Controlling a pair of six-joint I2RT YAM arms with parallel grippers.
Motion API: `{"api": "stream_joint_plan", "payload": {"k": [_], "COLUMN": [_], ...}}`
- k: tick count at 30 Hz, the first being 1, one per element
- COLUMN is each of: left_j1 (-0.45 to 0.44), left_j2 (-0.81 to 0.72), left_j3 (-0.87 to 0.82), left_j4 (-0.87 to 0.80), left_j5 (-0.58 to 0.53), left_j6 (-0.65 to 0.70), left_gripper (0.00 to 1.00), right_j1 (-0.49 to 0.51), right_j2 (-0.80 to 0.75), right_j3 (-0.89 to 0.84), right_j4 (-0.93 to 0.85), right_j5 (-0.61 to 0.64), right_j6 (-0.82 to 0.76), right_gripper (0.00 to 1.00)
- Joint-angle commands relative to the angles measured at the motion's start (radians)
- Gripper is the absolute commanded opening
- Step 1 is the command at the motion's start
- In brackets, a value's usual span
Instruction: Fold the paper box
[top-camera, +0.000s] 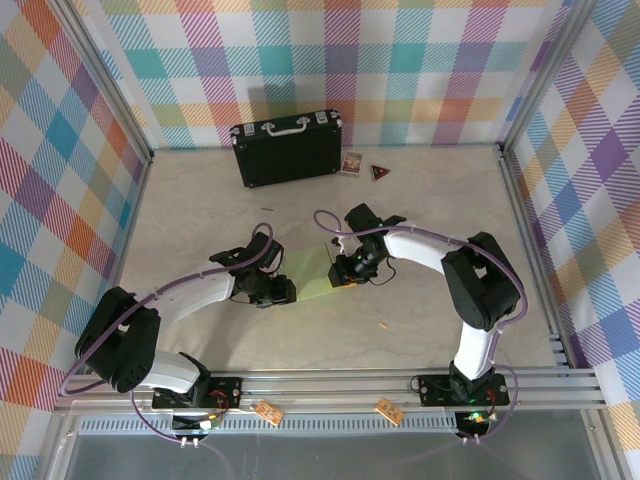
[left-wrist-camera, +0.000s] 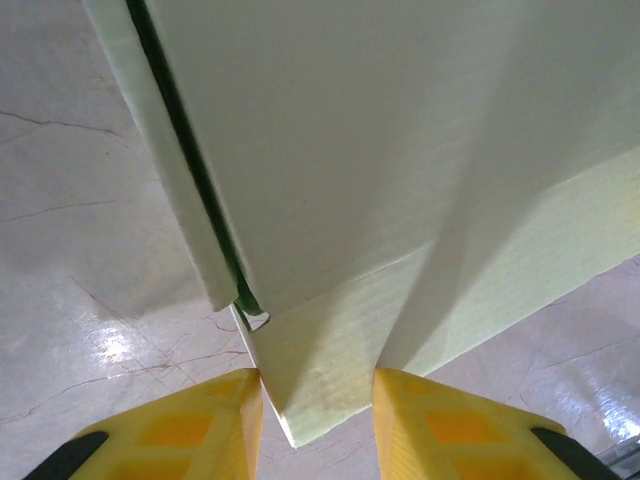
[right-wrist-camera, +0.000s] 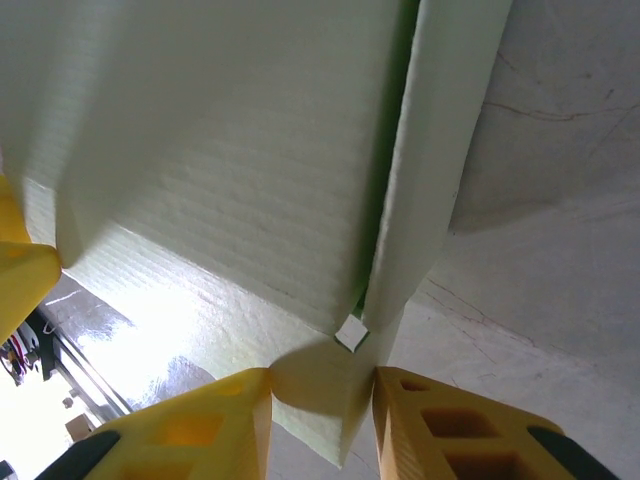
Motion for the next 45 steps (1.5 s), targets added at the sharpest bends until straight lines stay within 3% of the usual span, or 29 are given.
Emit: {"api": "stream_joint_plan", "payload": {"k": [1, 17, 29, 32, 39, 45], "left_j1": [0.015, 0.05, 0.141, 0.147, 0.147, 0.147], "left_j2": [0.006, 0.008, -0.088, -0.006, 0.398, 0.581], "left_j3": [0.011, 0.006, 0.214, 0.329, 0.635, 0.765], "left_j4": [-0.018, -0.025, -0.25, -0.258, -0.367, -0.418], "left_j5": [0.015, 0.026, -0.04, -0.057, -0.08, -0.217], "left_j6": [0.019, 0.066, 0.099, 0.13, 0.329, 0.407], "left_gripper": [0.34, 0.34, 0.41, 0.41, 0.46, 0.52], "right_j1": [0.01, 0.009, 0.009, 0.009, 0.009, 0.01], "right_j2": [0.03, 0.049, 0.055, 0.056, 0.056, 0.059], "right_j3": [0.023, 0.017, 0.034, 0.035, 0.036, 0.044], "right_j4": [0.003, 0.041, 0.026, 0.023, 0.023, 0.018], "right_j5": [-0.035, -0.023, -0.014, -0.015, -0.017, -0.017], "right_j6": [0.003, -0.015, -0.02, -0.023, -0.024, -0.028], "right_gripper": [0.32, 0.27, 0.27, 0.27, 0.27, 0.27]}}
